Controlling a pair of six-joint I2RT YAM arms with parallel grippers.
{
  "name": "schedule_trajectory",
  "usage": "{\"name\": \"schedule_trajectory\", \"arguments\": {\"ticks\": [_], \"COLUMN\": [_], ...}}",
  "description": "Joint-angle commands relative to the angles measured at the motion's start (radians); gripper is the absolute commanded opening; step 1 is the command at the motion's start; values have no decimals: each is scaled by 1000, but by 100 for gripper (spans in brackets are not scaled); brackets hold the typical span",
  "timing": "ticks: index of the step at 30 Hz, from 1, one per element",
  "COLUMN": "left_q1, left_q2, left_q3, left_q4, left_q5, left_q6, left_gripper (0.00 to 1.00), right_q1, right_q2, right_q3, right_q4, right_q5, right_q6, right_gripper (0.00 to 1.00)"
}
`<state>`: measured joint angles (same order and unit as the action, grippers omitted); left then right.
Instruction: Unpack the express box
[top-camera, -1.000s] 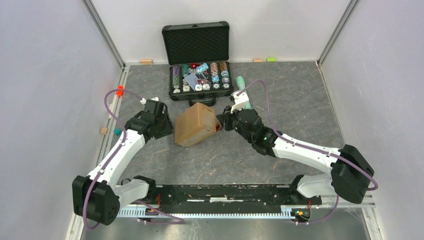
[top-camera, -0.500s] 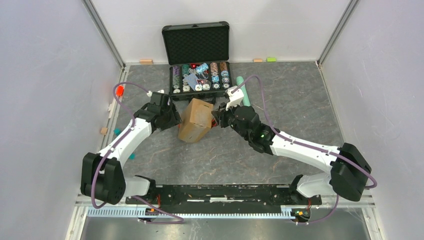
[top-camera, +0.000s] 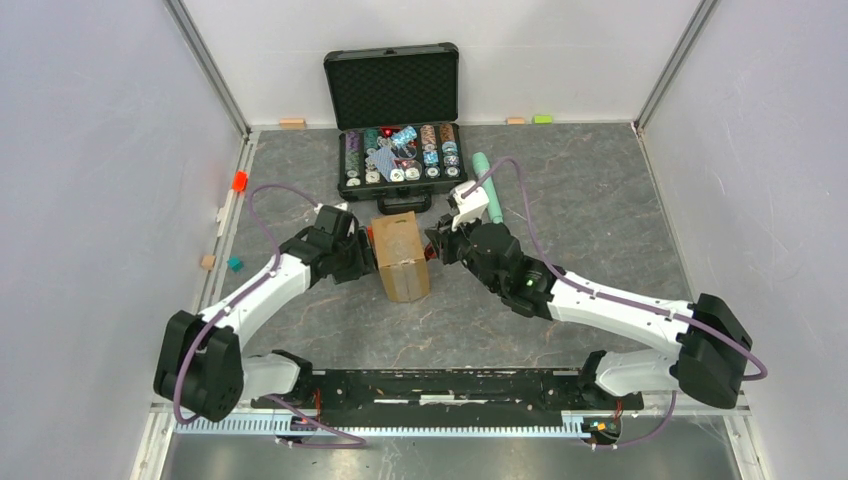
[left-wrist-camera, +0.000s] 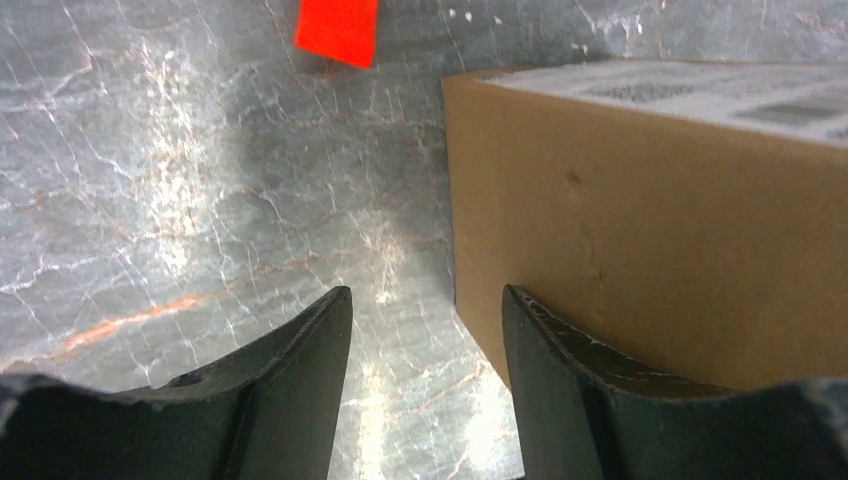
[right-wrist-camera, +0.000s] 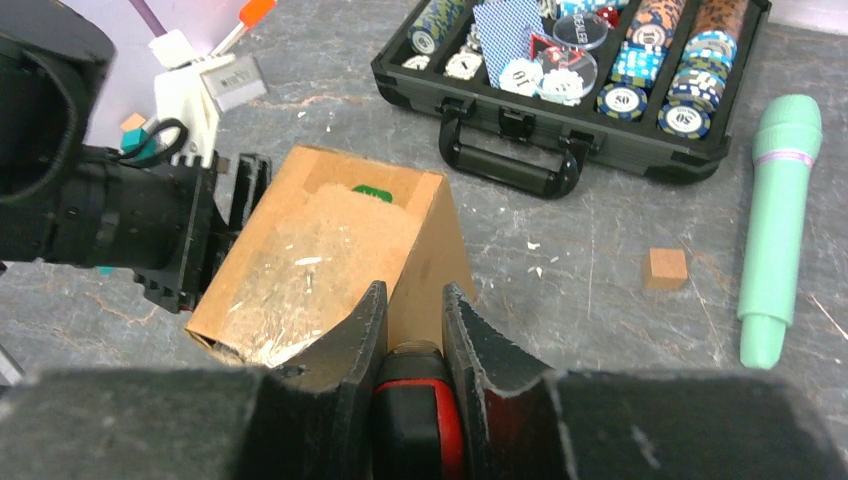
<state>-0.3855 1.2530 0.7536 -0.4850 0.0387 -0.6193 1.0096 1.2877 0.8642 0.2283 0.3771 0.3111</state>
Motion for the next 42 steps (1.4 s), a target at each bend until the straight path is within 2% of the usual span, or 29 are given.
{"name": "schedule_trajectory", "arguments": {"ticks": [1, 6, 9, 14, 18, 24, 28, 42], "left_q1": [-20, -4, 12, 33, 33, 26, 2, -111], "left_q2": [-95, -169, -219, -234, -139, 26, 77, 71], "left_q3": [6, 76, 127, 237, 318, 351, 339, 221], "left_q4": [-9, -121, -152, -142, -104, -25, 10, 68], "left_q5": [27, -108, -137, -80, 7, 121, 160, 340], "left_q6": [-43, -7, -8, 11, 55, 96, 107, 132], "left_gripper": [65, 70, 73, 84, 89, 89, 88, 80], "right_q1": [24, 23, 24, 24, 24, 25, 36, 126], "right_q2": [-54, -73, -74, -57, -39, -16, -14, -78], "right_q3": [-50, -77, -73, -49, -28, 8, 15, 33], "right_q4": [-32, -47, -50, -58, -55, -67, -71, -184], "right_q5": [26, 40, 45, 43, 34, 23, 20, -44], "right_q6": [34, 11, -4, -24, -31, -56, -71, -131], "right_gripper": [0, 0, 0, 0, 0, 0, 0, 0]}}
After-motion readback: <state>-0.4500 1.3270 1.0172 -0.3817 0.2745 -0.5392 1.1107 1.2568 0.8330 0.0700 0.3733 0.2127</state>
